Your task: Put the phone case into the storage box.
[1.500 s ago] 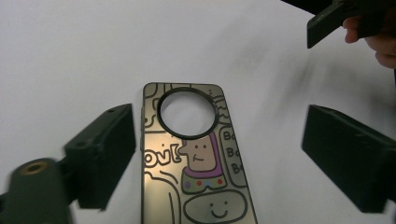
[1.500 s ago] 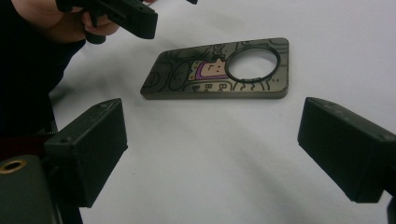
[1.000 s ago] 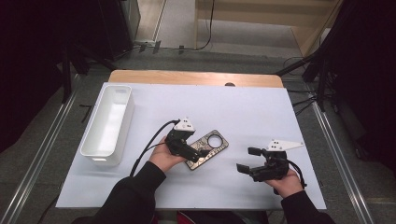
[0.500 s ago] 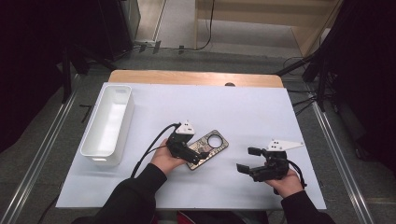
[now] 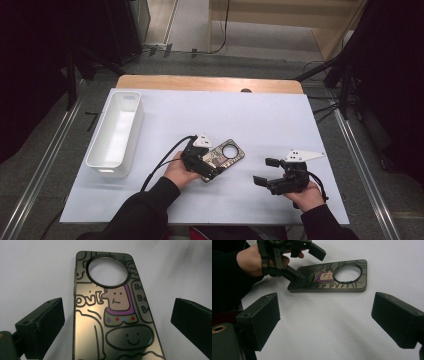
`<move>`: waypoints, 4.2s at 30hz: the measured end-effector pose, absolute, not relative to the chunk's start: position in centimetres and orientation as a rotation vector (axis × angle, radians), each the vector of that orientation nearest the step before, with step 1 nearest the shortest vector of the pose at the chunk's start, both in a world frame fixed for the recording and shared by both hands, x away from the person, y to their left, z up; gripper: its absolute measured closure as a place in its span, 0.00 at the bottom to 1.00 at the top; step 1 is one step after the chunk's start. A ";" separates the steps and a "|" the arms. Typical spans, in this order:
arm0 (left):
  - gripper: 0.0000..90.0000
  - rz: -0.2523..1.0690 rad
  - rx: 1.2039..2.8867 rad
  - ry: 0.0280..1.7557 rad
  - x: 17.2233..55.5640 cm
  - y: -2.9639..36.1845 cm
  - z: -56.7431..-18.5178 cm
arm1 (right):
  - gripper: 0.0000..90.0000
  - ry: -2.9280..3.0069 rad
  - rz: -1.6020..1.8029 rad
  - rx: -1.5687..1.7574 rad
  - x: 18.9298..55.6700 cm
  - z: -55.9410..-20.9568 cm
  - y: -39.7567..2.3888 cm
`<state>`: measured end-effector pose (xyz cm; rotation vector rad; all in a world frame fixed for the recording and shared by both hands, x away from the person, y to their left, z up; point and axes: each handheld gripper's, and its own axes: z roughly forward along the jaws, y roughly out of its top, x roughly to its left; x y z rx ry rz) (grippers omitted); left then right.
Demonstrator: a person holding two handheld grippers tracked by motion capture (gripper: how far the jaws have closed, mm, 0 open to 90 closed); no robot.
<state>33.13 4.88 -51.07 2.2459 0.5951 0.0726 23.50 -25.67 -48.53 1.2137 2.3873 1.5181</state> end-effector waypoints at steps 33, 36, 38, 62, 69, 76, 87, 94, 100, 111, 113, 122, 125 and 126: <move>0.02 0.260 2.338 0.606 32.1 3.6 -52.2 | 0.08 2.384 1.512 1.222 23.4 -48.5 -25.8; 0.03 0.268 2.341 0.606 32.0 3.6 -52.1 | 0.08 2.384 1.513 1.223 23.4 -48.5 -25.8; 0.03 0.270 2.343 0.605 32.0 3.6 -52.1 | 0.08 2.382 1.512 1.226 23.4 -48.5 -25.8; 0.12 0.269 2.339 0.611 31.8 3.7 -51.9 | 0.08 2.394 1.506 1.220 23.5 -48.6 -25.8; 0.13 0.254 2.340 0.607 31.9 3.8 -51.8 | 0.08 2.390 1.512 1.220 23.5 -48.5 -25.8; 0.13 0.205 2.299 0.650 32.5 4.5 -51.1 | 0.08 2.388 1.516 1.217 23.5 -48.5 -25.8; 0.13 0.150 2.258 0.623 32.5 5.7 -49.0 | 0.08 2.390 1.509 1.216 23.5 -48.5 -25.7; 0.13 0.096 2.257 0.598 32.0 6.2 -47.6 | 0.08 2.401 1.510 1.221 23.4 -48.5 -25.6; 0.13 0.085 2.244 0.578 31.4 6.7 -46.8 | 0.08 2.402 1.509 1.272 23.5 -48.5 -25.5; 0.13 0.077 2.250 0.550 30.7 7.8 -45.8 | 0.08 2.412 1.530 1.291 23.5 -48.3 -25.5; 0.13 0.082 2.257 0.537 30.5 8.0 -45.6 | 0.08 2.414 1.531 1.291 23.5 -48.3 -25.5; 0.13 0.059 2.252 0.512 29.7 8.9 -45.3 | 0.08 2.415 1.530 1.293 23.5 -48.4 -25.4; 0.13 0.052 2.252 0.516 29.4 9.2 -45.2 | 0.08 2.417 1.530 1.298 23.5 -48.3 -25.4; 0.13 0.052 2.249 0.520 29.3 9.4 -45.2 | 0.08 2.418 1.529 1.298 23.5 -48.4 -25.4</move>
